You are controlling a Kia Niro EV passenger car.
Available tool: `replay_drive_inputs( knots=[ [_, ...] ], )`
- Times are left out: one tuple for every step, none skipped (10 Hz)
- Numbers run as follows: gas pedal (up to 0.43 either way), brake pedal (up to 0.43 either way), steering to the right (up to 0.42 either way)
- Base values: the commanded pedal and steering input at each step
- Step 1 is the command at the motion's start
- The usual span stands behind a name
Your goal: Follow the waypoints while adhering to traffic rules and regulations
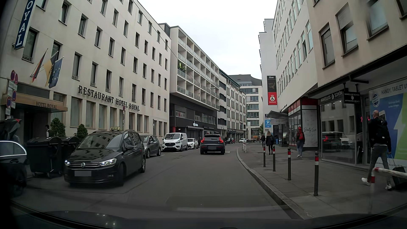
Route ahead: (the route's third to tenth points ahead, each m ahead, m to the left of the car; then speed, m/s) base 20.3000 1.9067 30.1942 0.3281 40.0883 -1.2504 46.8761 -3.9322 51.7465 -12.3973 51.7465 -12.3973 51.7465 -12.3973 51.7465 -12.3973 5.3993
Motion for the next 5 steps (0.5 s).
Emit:
replay_drive_inputs(
  knots=[
    [0.02, 0.0, 0.005],
    [0.02, 0.0, 0.009],
    [0.02, 0.0, 0.009],
    [0.02, 0.0, 0.009],
    [0.02, 0.0, 0.009]
  ],
)
